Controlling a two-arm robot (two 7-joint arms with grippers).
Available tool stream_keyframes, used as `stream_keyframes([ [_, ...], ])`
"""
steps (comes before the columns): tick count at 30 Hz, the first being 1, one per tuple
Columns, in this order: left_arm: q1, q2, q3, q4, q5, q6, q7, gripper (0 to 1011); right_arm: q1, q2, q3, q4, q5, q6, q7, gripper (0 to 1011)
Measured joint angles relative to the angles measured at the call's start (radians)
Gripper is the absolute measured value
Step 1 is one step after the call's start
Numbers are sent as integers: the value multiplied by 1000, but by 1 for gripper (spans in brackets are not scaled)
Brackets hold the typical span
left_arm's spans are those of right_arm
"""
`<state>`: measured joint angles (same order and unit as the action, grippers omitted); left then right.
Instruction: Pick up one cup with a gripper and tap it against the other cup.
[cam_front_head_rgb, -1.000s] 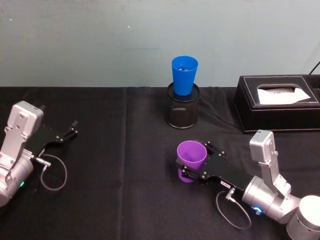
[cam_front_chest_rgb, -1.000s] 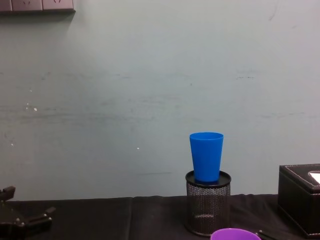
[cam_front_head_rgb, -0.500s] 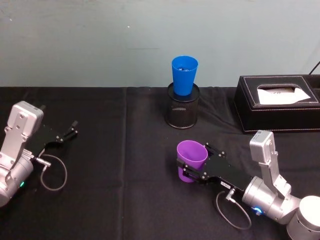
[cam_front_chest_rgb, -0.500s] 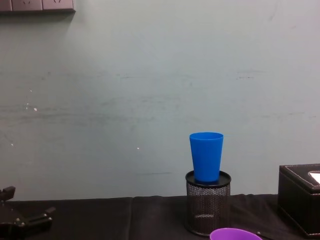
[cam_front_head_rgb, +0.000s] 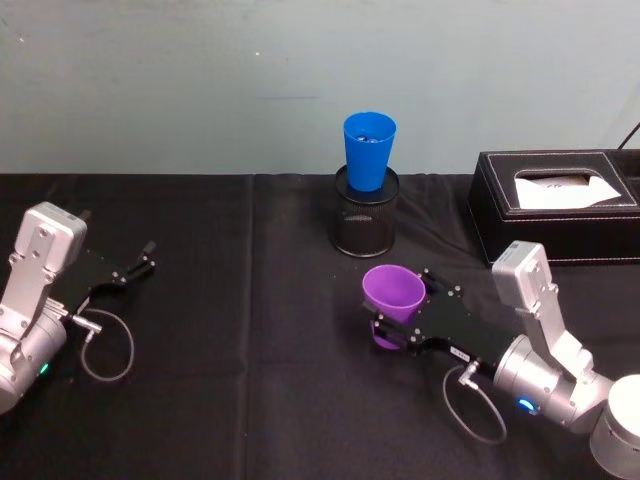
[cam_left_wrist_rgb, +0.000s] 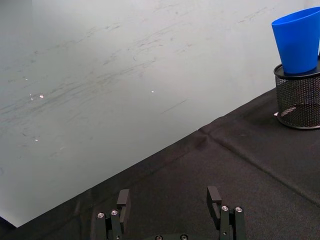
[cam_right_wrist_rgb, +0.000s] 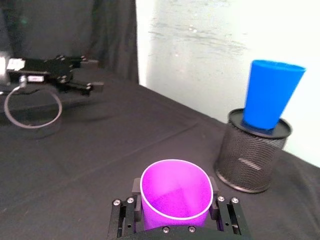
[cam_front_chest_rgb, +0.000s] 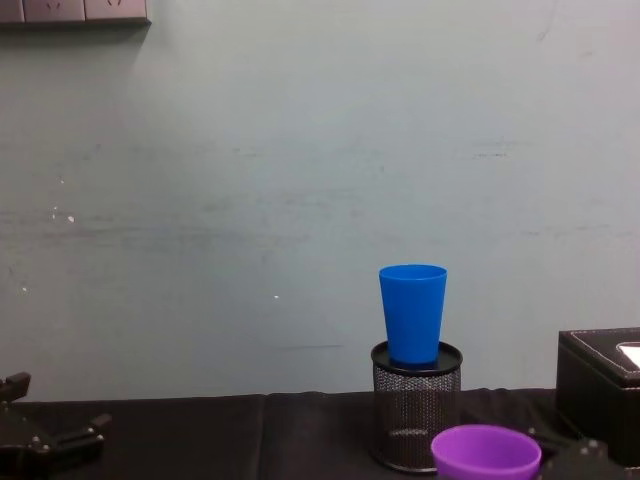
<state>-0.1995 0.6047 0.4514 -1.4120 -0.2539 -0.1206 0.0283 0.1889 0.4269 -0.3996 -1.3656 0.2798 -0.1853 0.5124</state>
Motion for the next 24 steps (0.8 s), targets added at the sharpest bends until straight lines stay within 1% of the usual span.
stream_keyframes([
  [1,0,0,0,0,0,0,0,1000,-2,2,6,-17,2,19,-7,736],
  [5,0,0,0,0,0,0,0,1000,-7,6,21,-57,18,57,-9,736],
  [6,0,0,0,0,0,0,0,1000,-7,6,21,-57,18,57,-9,736],
  [8,0,0,0,0,0,0,0,1000,-11,11,30,-88,33,78,-9,736],
  [15,0,0,0,0,0,0,0,1000,-16,21,40,-144,59,105,-8,736],
  [24,0,0,0,0,0,0,0,1000,-8,33,42,-190,80,139,-9,736],
])
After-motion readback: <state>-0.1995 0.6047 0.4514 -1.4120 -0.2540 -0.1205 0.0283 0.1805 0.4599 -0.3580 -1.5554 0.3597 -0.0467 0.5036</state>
